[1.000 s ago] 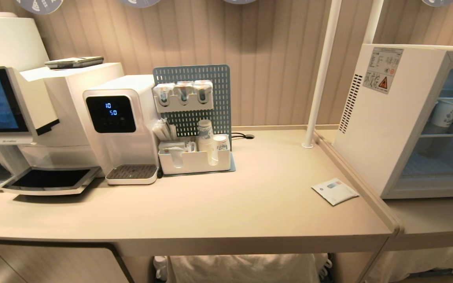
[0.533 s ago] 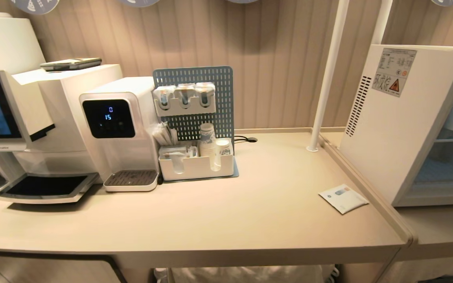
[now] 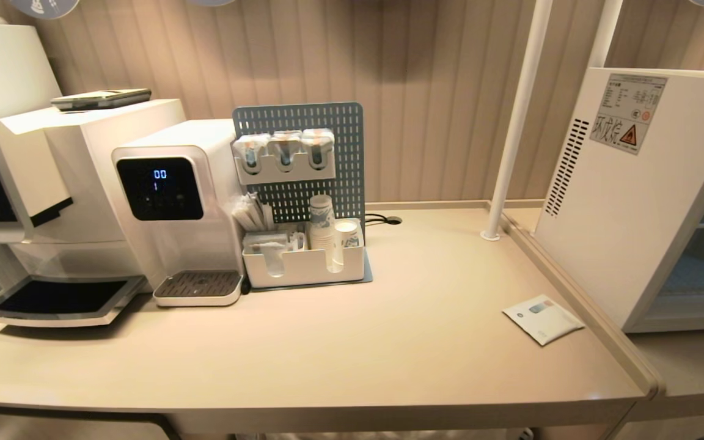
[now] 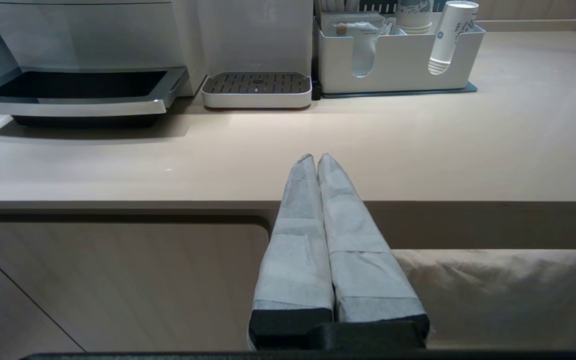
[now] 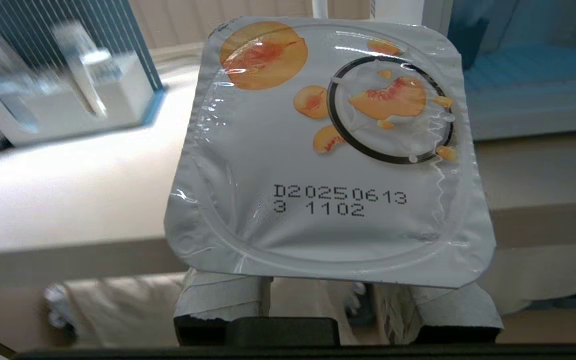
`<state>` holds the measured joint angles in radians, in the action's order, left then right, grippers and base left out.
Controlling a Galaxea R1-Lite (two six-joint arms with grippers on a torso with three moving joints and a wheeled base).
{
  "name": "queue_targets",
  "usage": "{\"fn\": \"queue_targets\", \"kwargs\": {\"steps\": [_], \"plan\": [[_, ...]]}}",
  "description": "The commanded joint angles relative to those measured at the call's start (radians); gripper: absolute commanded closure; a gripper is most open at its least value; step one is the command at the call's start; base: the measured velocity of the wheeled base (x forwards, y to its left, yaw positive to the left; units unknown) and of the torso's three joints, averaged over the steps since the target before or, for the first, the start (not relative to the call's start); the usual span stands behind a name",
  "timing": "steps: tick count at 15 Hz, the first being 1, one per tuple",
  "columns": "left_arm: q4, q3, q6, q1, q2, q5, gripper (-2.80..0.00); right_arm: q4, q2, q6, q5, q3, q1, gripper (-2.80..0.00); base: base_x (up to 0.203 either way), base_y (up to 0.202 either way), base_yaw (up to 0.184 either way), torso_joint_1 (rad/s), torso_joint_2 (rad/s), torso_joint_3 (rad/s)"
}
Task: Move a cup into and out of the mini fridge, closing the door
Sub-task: Place the yoghurt on the table
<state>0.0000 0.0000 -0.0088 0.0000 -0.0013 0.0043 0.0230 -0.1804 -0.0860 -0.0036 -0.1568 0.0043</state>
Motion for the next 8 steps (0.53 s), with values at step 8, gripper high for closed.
{"fn": "queue_targets", "kwargs": {"steps": [8], "plan": [[0.0, 0.002, -0.002, 0.0, 0.001, 0.0, 0.0, -0.324, -1.198, -0.047, 0.071, -0.319, 0.021, 0.0, 0.0, 0.0, 0.0, 0.0, 0.0, 0.0]]}}
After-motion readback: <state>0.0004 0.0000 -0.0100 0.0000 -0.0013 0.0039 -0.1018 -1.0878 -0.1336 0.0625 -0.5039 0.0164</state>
